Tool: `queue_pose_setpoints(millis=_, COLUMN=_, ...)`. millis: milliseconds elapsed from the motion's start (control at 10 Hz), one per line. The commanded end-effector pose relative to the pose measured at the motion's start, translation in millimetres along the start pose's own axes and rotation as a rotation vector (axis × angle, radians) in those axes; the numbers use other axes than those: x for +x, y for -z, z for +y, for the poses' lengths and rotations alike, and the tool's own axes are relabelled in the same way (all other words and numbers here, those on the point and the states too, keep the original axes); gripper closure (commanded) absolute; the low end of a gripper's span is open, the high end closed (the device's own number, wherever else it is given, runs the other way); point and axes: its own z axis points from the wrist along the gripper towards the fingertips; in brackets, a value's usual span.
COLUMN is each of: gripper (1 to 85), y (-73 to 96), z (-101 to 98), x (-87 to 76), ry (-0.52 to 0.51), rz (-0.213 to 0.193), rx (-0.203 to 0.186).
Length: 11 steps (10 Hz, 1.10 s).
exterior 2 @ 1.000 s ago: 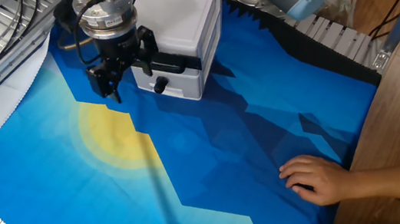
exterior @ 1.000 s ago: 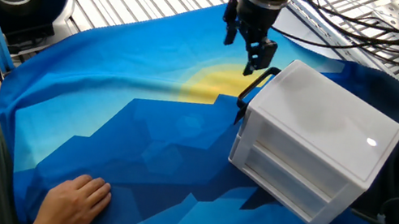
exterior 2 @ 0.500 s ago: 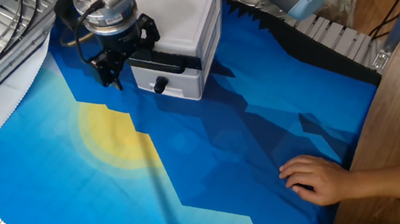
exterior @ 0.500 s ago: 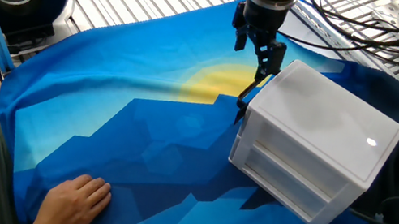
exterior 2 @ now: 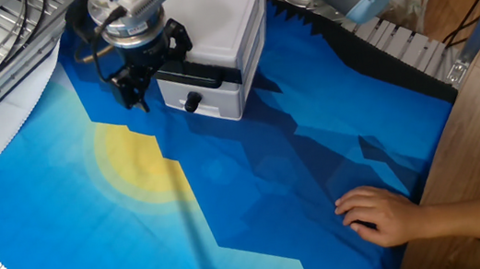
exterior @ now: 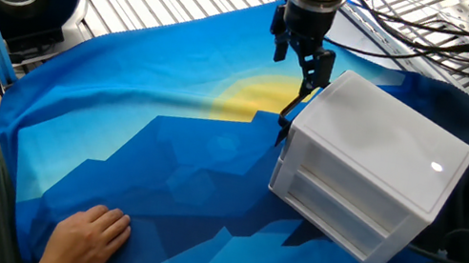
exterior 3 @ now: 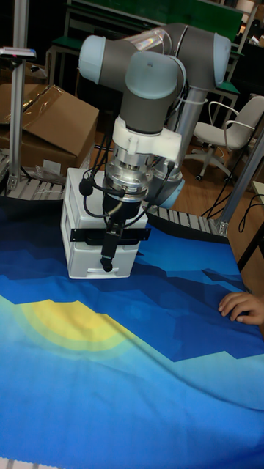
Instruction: Take something out of a drawer
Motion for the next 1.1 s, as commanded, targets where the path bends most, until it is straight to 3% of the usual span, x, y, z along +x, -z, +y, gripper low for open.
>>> queue_pose_setpoints(millis=0, gripper=0.7, y=-4.5, z=-1.8, x=-11.5, ry=0.043, rz=-0.040, rx=-0.013)
queue_pose_setpoints(millis=200, gripper=0.7, y=-0.9, z=5.1, x=-11.6, ry=0.052, rz=-0.066, rx=-0.036)
queue_pose_setpoints(millis=700, gripper=1.3, y=-5.0, z=0.2, x=-19.5, ry=0.073, rz=-0.065, rx=-0.058)
queue_pose_setpoints(millis=800, gripper=2.3, y=-8.2, z=1.8, x=-20.3, ry=0.075, rz=-0.068, rx=-0.077)
queue_pose_setpoints(millis=1000, gripper=2.7, y=-5.5, z=4.5, x=-16.0, ry=0.080, rz=-0.052, rx=-0.089)
